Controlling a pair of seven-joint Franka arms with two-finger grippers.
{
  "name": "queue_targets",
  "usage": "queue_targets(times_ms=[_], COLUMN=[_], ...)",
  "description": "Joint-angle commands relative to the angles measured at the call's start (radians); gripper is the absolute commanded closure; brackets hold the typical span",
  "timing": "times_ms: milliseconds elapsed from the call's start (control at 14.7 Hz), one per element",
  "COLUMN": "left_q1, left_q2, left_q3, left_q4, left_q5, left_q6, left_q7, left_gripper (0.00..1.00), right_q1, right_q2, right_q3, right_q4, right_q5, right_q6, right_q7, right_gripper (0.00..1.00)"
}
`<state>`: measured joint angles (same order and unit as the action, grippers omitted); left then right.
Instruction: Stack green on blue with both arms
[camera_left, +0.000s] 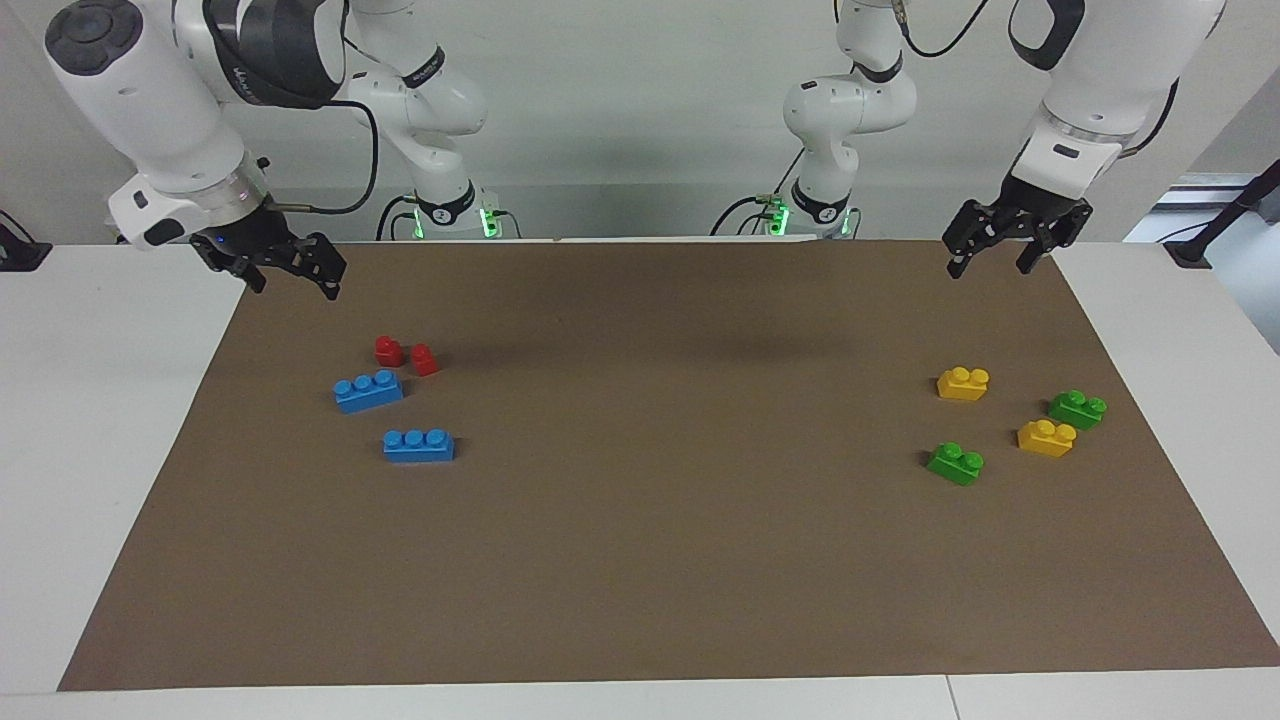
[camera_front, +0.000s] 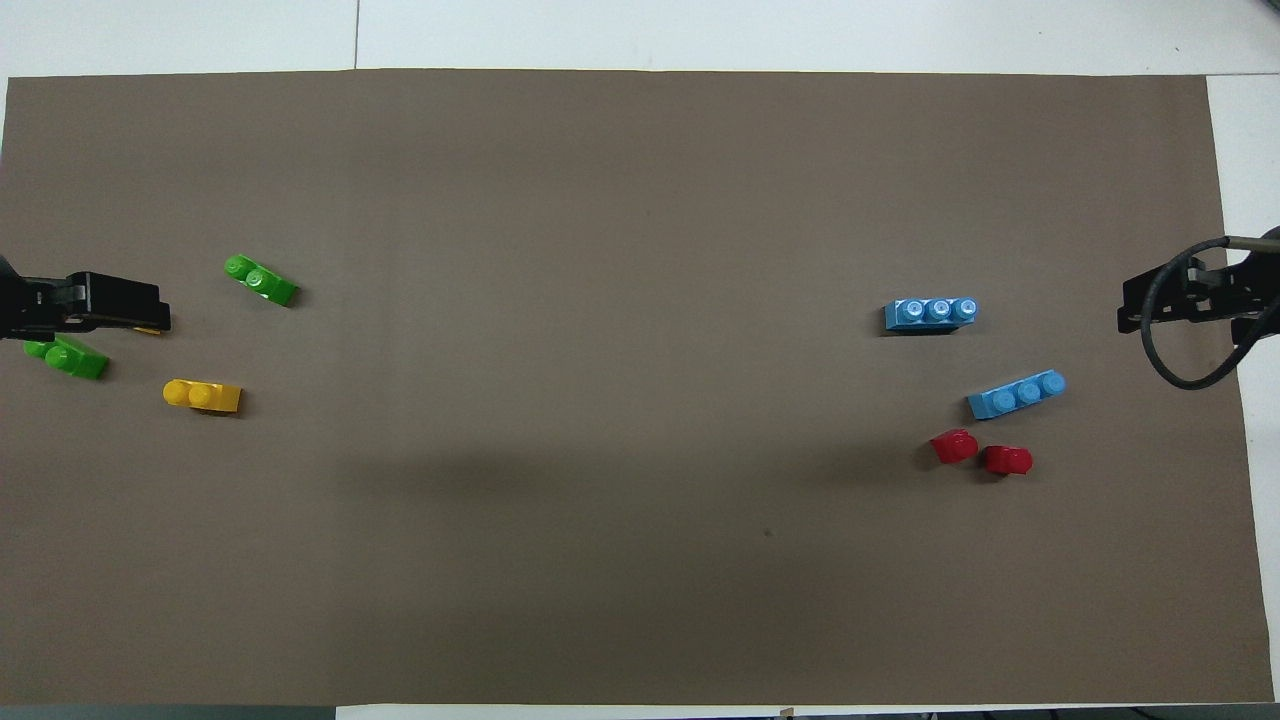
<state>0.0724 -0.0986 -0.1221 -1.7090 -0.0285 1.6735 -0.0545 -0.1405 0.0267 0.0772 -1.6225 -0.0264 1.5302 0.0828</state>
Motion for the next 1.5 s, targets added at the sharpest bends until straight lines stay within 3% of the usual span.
queue_targets(times_ms=[0, 408, 545, 885, 1157, 1429], left_q1=[-0.002, 0.009, 0.012, 0.018, 0.027, 0.082], left_q2=[-0.01, -0.016, -0.019, -0.044, -0.03, 0.061], left_q3=[0.004, 0.006, 0.009, 0.013, 0.013, 0.013], left_q4=[0.005, 0.0, -0.007, -0.057, -0.066, -0.066], left_q5=[-0.018, -0.019, -0.021, -0.021, -0.022, -0.022], left_q6=[-0.02, -0.023, -0.026, -0.006, 0.015, 0.1], left_q7=[0.018, 0.022, 0.021, 0.004, -0.18, -0.352], left_gripper=[0.0, 0.0, 0.0, 0.0, 0.0, 0.0], right_q1=[-0.022, -0.034, -0.033, -0.034, -0.034, -0.06], right_q2=[-0.027, -0.027, -0.025, -0.007, 0.07, 0.159], right_q3=[0.006, 0.001, 0.0, 0.001, 0.001, 0.0], right_q4=[-0.03, -0.03, -0.048, -0.158, -0.169, -0.175], right_q5=[-0.003, -0.004, -0.004, 0.057, 0.208, 0.36], right_q6=[-0.004, 0.007, 0.071, 0.266, 0.303, 0.381], right_q7=[-0.025, -0.041, -0.008, 0.528, 0.988, 1.101], right_gripper=[0.0, 0.0, 0.0, 0.01, 0.01, 0.01])
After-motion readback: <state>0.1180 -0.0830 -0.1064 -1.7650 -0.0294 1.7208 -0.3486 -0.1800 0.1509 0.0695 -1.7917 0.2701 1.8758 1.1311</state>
